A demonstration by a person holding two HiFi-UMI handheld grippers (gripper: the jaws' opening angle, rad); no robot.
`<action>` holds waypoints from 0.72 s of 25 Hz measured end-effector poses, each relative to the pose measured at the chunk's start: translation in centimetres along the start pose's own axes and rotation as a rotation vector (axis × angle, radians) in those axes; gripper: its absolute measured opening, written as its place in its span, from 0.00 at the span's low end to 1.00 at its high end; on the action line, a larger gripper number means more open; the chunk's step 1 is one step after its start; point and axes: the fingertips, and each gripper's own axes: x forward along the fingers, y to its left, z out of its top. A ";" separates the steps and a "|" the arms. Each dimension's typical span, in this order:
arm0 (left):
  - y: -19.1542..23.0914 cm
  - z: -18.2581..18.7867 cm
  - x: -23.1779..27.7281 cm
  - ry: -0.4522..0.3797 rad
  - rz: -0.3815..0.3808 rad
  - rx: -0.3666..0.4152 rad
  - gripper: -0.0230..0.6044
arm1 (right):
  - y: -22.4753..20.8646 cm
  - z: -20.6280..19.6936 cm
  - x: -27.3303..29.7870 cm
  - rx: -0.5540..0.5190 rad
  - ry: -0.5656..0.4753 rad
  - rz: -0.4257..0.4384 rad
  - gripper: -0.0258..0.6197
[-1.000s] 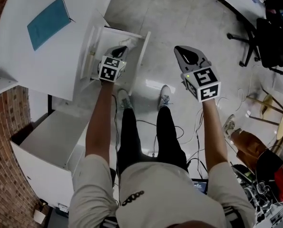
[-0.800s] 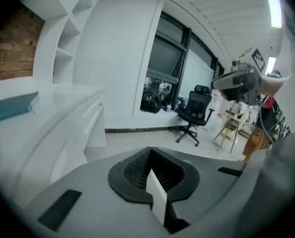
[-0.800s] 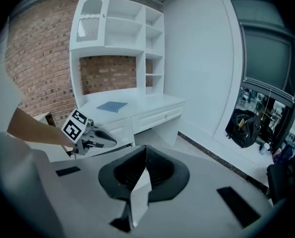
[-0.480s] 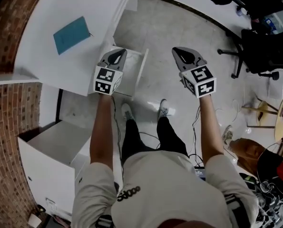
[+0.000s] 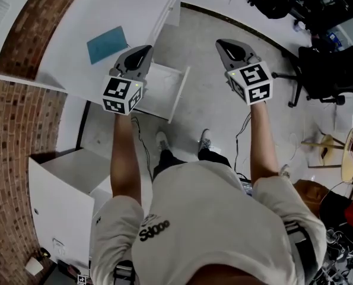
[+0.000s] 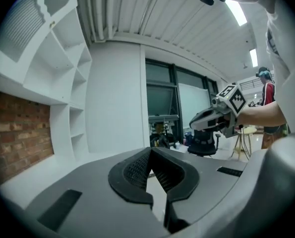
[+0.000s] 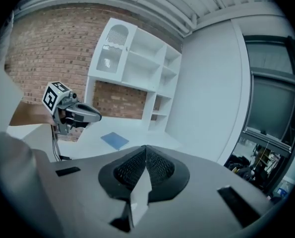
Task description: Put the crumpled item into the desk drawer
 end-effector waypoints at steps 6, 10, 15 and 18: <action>-0.3 4.9 -3.2 -0.037 0.083 0.099 0.06 | 0.0 5.5 -1.7 -0.009 -0.121 -0.001 0.05; -0.4 7.8 -5.1 -0.116 0.106 0.068 0.06 | 0.4 7.7 -3.1 -0.045 -0.161 0.005 0.05; 0.1 11.1 -7.4 -0.167 0.205 0.155 0.06 | 0.5 9.8 -4.6 -0.055 -0.208 0.017 0.05; 0.2 12.3 -8.4 -0.159 0.246 0.207 0.06 | 1.1 10.8 -5.2 -0.073 -0.238 0.023 0.05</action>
